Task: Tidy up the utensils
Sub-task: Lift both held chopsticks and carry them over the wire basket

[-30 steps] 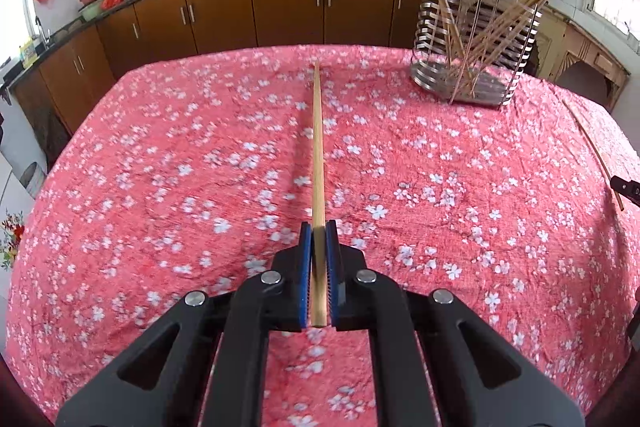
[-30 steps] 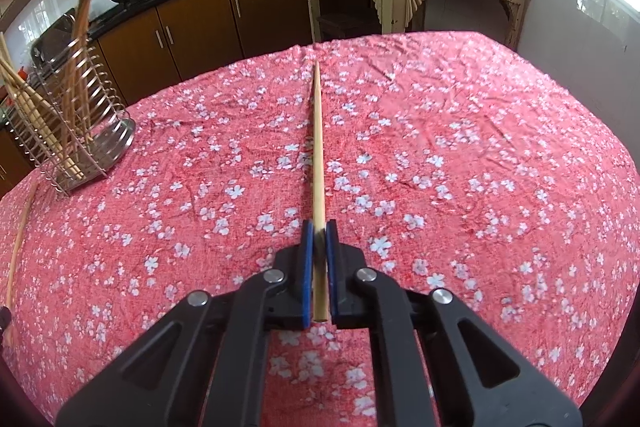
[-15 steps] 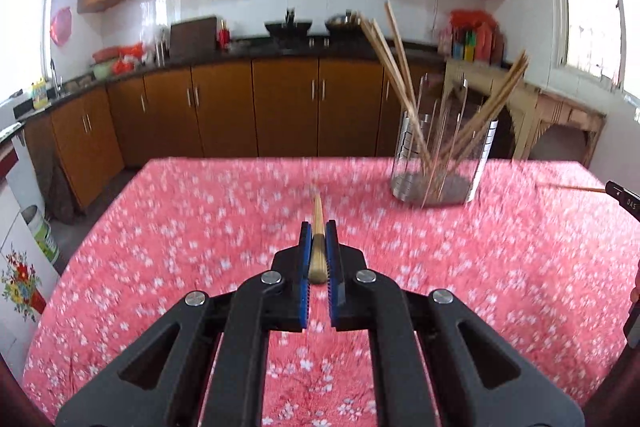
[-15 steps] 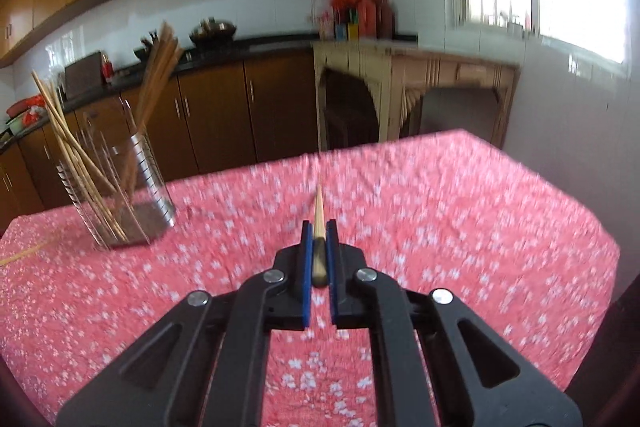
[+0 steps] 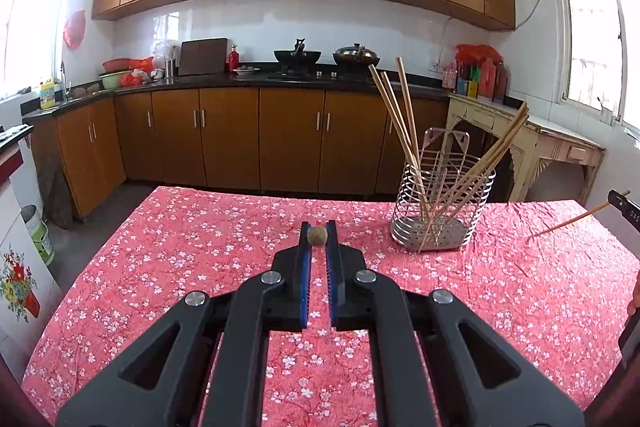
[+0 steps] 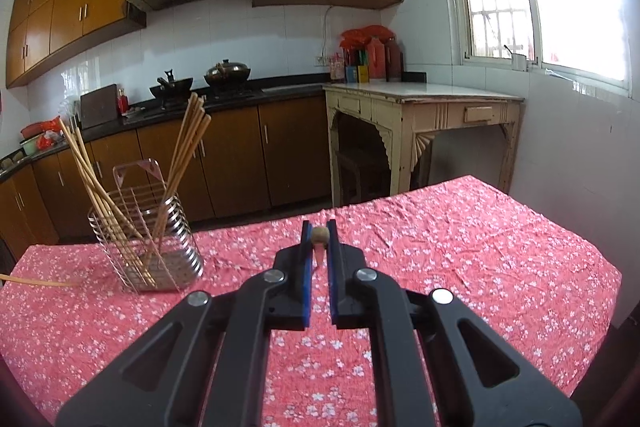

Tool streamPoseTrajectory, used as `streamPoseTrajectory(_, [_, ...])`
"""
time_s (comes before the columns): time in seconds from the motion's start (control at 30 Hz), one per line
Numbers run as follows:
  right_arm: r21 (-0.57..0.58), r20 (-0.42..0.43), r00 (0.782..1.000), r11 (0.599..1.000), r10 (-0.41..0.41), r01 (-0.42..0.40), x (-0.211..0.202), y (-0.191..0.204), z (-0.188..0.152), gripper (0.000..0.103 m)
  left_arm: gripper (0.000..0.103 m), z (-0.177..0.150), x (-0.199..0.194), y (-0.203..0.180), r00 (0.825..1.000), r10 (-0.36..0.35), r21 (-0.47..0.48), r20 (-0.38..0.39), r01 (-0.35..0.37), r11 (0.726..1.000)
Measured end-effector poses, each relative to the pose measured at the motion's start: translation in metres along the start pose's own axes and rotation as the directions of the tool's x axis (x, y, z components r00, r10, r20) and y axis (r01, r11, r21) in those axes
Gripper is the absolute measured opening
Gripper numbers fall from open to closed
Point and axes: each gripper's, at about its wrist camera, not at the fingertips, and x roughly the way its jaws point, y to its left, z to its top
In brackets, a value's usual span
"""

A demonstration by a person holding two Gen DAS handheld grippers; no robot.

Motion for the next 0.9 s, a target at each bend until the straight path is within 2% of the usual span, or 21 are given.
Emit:
streamPoseTrajectory(0.43, [0.027, 0.076, 0.996, 0.998, 0.048, -0.05, -0.013, 0.002, 0.031, 0.007, 0.007, 0.021, -0.005, 0.007, 0.999, -0.005, -0.039, 0.044, 0.006, 0.999])
streamPoseTrajectory(0.9, [0.078, 0.125, 0.972, 0.975, 0.2, -0.21, -0.038, 0.009, 0.064, 0.007, 0.007, 0.055, -0.022, -0.008, 0.988, -0.05, -0.014, 0.145, 0.052, 0.999])
